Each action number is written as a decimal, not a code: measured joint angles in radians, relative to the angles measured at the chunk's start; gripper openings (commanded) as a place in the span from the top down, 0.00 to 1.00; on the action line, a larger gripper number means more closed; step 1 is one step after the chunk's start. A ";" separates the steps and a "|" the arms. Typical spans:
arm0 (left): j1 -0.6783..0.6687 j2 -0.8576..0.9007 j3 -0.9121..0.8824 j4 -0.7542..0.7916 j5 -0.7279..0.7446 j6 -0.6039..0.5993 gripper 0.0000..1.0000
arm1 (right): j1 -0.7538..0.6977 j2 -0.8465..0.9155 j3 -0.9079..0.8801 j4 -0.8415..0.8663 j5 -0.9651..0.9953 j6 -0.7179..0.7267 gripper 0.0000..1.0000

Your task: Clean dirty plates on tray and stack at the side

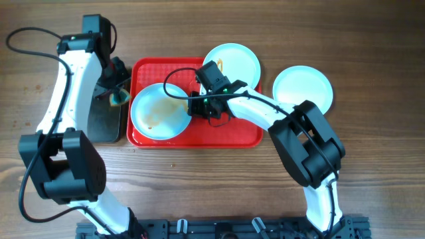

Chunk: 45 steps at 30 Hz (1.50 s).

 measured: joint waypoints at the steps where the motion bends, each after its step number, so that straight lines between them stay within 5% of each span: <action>1: 0.004 0.000 0.000 0.003 0.000 0.000 0.96 | 0.000 0.000 0.000 -0.010 -0.005 0.000 0.96; 8: 0.006 0.000 0.000 0.021 0.000 0.000 0.96 | -0.026 -0.089 -0.010 -0.115 0.054 -0.083 0.96; 15: 0.006 0.000 0.000 0.037 0.000 0.000 0.96 | 0.017 -0.402 -0.012 -0.244 0.460 -0.244 0.96; 27: 0.006 0.000 0.000 0.038 0.000 0.003 0.96 | 0.188 -0.418 -0.012 -0.277 1.025 -0.383 0.96; 33: 0.006 0.000 0.000 0.038 0.000 0.003 0.96 | 0.260 -0.418 -0.012 -0.154 1.323 -0.451 0.96; 45: 0.006 0.000 0.000 0.038 0.000 0.003 0.96 | 0.410 -0.418 -0.012 0.231 1.759 -0.864 0.96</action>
